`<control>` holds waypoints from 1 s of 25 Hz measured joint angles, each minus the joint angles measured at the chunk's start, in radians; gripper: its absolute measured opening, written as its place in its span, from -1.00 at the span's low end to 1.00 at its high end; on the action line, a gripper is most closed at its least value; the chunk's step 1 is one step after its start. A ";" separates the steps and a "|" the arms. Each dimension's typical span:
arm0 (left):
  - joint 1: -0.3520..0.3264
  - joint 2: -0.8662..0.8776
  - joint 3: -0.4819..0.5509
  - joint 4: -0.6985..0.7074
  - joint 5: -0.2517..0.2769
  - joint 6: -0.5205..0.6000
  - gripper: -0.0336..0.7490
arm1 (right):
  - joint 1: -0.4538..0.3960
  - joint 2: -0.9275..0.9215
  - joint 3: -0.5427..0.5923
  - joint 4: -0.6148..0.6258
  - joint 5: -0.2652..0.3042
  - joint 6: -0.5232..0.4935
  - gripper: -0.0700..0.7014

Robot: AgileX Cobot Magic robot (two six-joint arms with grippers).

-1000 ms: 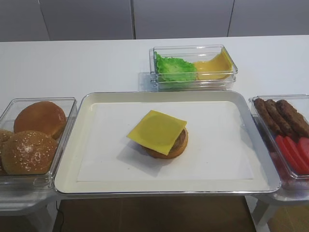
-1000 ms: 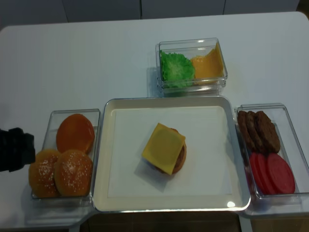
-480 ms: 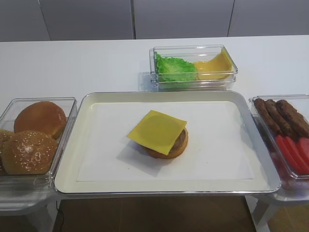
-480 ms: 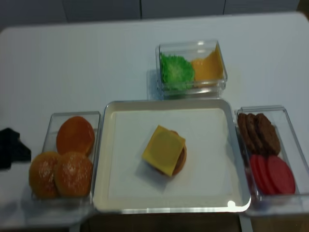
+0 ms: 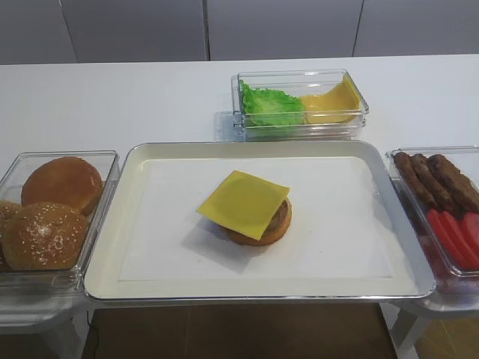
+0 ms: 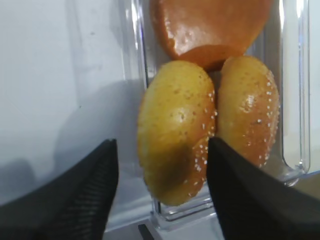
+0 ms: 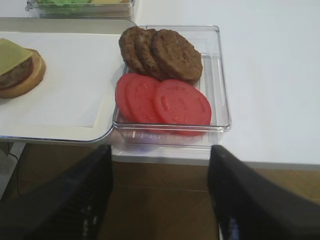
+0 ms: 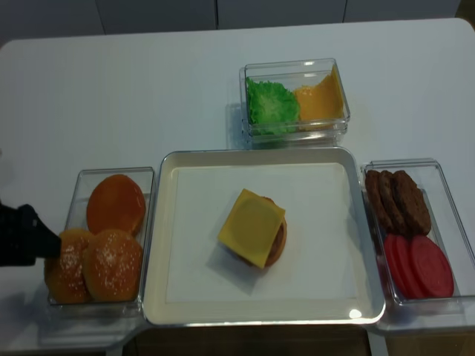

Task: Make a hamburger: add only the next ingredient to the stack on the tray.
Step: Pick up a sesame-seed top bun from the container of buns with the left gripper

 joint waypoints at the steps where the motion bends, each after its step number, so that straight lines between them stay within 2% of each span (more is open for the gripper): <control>1: 0.000 0.009 -0.003 0.000 0.000 0.007 0.16 | 0.000 0.000 0.000 0.000 -0.002 0.000 0.40; 11: 0.000 0.103 -0.069 -0.036 0.037 0.049 0.16 | 0.000 0.000 0.000 0.000 -0.004 -0.001 0.28; 20: 0.000 0.119 -0.069 -0.036 0.037 0.072 0.16 | 0.000 0.000 0.000 0.000 -0.004 -0.002 0.13; 25: 0.000 0.132 -0.069 -0.038 0.037 0.072 0.16 | 0.000 0.000 0.000 0.000 -0.004 -0.002 0.11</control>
